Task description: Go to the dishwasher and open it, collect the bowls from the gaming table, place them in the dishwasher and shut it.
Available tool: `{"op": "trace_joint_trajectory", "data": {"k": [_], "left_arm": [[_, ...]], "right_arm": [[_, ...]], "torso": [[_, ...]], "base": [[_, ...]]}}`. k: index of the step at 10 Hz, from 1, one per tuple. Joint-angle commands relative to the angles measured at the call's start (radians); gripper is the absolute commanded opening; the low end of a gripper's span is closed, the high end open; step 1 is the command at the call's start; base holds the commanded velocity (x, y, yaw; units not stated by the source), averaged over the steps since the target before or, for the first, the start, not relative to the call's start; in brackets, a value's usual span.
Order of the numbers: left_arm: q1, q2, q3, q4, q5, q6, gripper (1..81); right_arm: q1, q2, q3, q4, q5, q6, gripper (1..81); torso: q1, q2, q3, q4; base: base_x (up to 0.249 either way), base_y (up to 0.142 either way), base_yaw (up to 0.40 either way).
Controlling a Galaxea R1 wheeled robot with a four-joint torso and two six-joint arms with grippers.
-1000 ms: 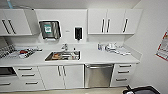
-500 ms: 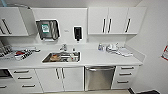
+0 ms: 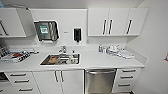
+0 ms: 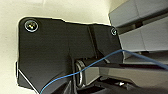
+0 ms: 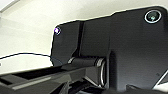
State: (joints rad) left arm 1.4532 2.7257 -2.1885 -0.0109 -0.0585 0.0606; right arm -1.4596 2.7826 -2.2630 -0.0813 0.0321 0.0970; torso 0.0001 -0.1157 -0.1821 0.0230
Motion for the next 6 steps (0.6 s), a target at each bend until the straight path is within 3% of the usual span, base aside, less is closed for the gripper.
{"op": "trace_joint_trajectory", "data": {"k": [1,6], "left_arm": [[-0.044,-0.018,0.016,0.003,0.051,0.01,81.1],[-0.044,-0.018,0.013,0.0,0.051,0.01,81.1]], "right_arm": [[0.044,-0.012,0.011,0.006,-0.049,-0.003,81.1],[0.043,-0.013,0.011,0.006,-0.049,-0.003,81.1]], "torso": [[0.0,0.0,0.0,0.0],[0.0,0.0,0.0,0.0]], "base": [[0.137,0.0,0.0],[0.137,0.0,0.0]]}}
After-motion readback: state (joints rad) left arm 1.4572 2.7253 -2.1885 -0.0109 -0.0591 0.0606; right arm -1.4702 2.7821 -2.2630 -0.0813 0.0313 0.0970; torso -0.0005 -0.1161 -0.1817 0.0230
